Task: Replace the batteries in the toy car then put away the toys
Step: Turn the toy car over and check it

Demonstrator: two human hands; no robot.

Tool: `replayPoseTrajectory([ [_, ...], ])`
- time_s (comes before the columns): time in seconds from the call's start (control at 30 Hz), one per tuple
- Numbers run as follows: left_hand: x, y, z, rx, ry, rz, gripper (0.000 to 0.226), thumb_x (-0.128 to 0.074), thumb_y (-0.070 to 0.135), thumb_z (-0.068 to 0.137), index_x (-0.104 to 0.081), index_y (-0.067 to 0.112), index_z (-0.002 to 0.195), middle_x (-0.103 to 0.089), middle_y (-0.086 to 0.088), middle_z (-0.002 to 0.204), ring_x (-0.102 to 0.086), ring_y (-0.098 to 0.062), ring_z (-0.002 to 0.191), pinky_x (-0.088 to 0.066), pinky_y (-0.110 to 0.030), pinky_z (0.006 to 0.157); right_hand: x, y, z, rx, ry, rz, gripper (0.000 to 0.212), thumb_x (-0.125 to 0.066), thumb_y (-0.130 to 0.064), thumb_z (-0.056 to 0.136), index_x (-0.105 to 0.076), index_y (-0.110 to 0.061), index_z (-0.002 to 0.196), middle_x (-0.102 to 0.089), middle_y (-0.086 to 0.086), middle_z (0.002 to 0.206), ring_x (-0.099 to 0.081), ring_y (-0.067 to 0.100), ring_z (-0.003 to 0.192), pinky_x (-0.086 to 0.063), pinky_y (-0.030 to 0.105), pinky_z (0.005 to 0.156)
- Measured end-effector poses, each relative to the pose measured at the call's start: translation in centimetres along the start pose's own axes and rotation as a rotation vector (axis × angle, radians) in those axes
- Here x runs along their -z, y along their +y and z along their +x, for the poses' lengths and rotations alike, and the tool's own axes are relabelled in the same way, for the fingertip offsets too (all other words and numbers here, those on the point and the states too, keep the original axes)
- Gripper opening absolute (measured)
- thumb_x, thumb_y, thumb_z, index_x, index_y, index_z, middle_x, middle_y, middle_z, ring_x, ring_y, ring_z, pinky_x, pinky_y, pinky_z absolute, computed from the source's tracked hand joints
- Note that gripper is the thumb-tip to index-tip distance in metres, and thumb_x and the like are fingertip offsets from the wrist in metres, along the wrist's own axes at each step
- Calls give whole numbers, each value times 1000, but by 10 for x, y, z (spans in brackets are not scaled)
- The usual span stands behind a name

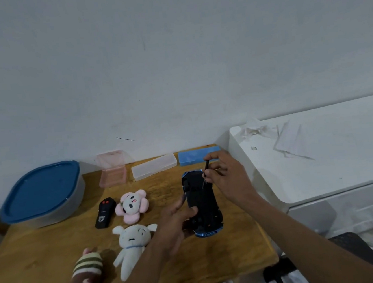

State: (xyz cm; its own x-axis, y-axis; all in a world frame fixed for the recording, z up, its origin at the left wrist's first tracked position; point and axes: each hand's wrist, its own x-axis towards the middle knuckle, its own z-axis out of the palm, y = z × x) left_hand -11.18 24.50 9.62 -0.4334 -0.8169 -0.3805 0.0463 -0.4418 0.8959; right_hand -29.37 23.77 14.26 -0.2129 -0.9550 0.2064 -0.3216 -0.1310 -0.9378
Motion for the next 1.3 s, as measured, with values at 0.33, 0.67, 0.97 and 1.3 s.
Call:
replayPoseTrajectory([
  [0.33,-7,-4,-4,17,-6,-16,47,-55,8,94,-52,26,137,-71,-7,118,-67,-31,108,-56,-44,85,2,-3,-6,175,89,-177,15,-70,-12,84,-73,-14,99,-72,-11,89,-69,3,83,-59,29,81],
  [0.67,-8,-2,-6,27,11,-25,48,-55,8,94,-50,24,139,-71,-8,118,-67,-32,107,-56,-44,84,2,-7,-6,252,69,-258,8,-71,-16,83,-72,-16,92,-71,-10,81,-65,6,78,-57,24,73],
  [0.97,-13,-1,-9,18,-17,-10,47,-56,7,93,-52,25,137,-71,-6,118,-67,-31,107,-57,-40,80,3,-4,-8,305,104,-265,11,-68,-15,86,-73,-15,96,-72,-5,85,-66,8,77,-58,30,73],
  [1.3,-12,0,-7,15,-14,-11,50,-56,7,93,-50,26,138,-72,-6,116,-67,-32,108,-56,-46,87,0,-2,-9,444,122,-379,13,-66,-15,88,-71,-12,99,-71,-4,89,-63,4,81,-57,28,75],
])
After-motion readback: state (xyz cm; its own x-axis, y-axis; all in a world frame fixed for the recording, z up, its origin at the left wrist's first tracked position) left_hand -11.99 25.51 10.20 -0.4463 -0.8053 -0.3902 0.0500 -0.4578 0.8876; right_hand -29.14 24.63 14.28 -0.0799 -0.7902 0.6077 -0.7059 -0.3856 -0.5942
